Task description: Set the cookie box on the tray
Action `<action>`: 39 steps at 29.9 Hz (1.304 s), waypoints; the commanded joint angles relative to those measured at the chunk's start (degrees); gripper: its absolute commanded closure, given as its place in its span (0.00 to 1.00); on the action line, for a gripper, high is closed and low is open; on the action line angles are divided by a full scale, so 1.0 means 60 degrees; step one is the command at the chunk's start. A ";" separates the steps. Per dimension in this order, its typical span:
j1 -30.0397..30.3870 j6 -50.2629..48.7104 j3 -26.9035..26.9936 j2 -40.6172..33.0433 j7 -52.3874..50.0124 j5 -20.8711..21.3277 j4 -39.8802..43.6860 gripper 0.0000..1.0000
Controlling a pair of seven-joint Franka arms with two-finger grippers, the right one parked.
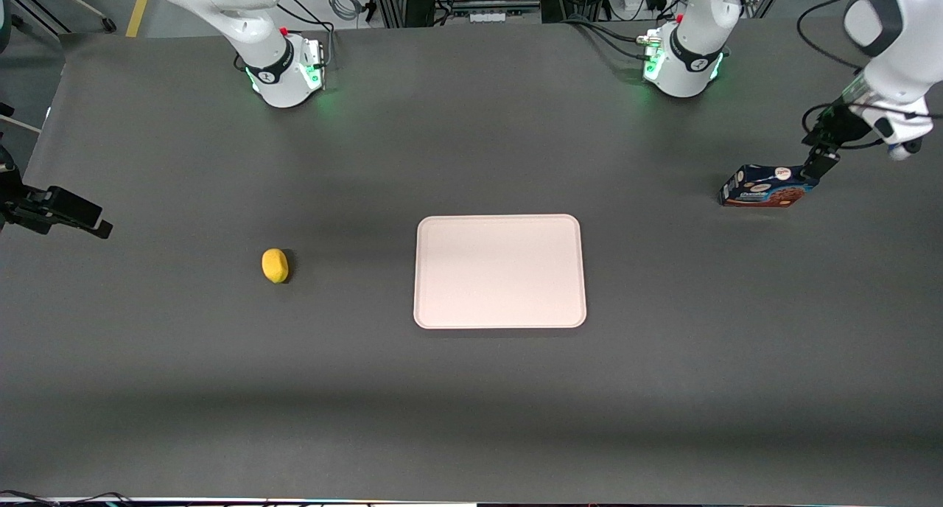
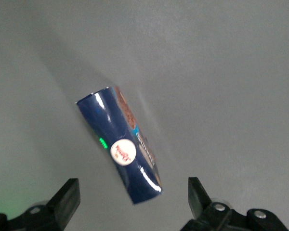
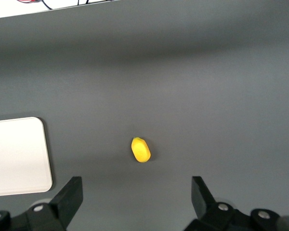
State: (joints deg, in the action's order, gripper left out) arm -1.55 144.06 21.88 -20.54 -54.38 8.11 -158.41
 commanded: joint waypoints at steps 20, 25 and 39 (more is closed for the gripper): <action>0.0155 0.2826 0.0426 0.1605 -0.0545 0.0142 -0.0976 0.00; 0.0155 0.2885 0.0499 0.1694 -0.0589 0.0142 -0.0976 0.51; 0.0038 0.1834 0.0354 0.1226 -0.1058 0.0142 -0.0202 1.00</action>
State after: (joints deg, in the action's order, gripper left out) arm -0.93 159.25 24.91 -9.27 -57.64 8.12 -160.99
